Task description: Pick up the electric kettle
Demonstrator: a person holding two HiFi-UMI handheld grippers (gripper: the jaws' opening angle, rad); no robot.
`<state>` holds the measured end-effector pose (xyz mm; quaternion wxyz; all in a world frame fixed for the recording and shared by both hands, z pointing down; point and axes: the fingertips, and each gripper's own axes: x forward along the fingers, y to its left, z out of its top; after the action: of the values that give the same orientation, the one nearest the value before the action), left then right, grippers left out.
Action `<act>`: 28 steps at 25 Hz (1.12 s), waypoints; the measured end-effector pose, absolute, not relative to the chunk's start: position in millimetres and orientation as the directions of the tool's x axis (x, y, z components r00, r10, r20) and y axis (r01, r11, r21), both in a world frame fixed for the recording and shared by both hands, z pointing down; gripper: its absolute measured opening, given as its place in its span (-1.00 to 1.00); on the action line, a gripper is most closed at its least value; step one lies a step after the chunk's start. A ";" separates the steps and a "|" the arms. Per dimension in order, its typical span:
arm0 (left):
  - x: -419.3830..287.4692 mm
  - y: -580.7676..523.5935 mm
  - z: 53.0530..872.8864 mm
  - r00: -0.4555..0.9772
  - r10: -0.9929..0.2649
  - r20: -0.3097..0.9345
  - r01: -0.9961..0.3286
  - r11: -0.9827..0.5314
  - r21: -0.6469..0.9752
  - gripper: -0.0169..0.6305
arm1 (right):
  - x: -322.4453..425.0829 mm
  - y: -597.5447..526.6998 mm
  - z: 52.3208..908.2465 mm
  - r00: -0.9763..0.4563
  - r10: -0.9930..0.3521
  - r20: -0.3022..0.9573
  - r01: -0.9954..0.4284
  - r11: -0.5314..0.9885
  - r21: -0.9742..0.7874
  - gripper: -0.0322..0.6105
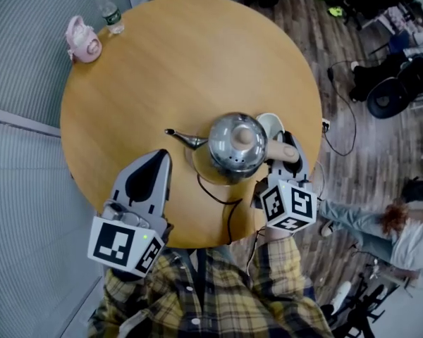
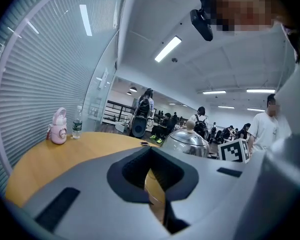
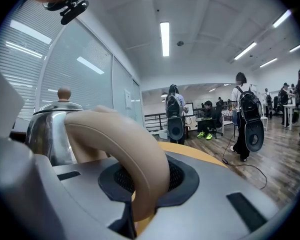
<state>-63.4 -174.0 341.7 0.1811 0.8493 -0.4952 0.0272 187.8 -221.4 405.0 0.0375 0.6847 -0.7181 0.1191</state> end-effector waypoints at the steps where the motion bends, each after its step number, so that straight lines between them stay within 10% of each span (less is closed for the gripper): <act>1: -65.2 -173.4 333.2 0.505 -0.835 0.219 -0.853 -0.444 0.275 -0.94 | 190.2 -218.9 396.4 -0.060 -0.975 0.213 -0.992 0.033 -0.125 -0.67; 28: -46.2 -144.2 238.0 0.578 -0.805 0.139 -0.808 -0.539 0.239 -0.94 | 200.0 -121.0 241.4 -0.195 -0.966 0.167 -0.975 0.172 -0.143 -0.67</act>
<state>-46.2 -144.2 238.0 0.1393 0.8771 -0.4596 0.0060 200.0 -121.0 241.4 0.0187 0.6340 -0.7654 0.1090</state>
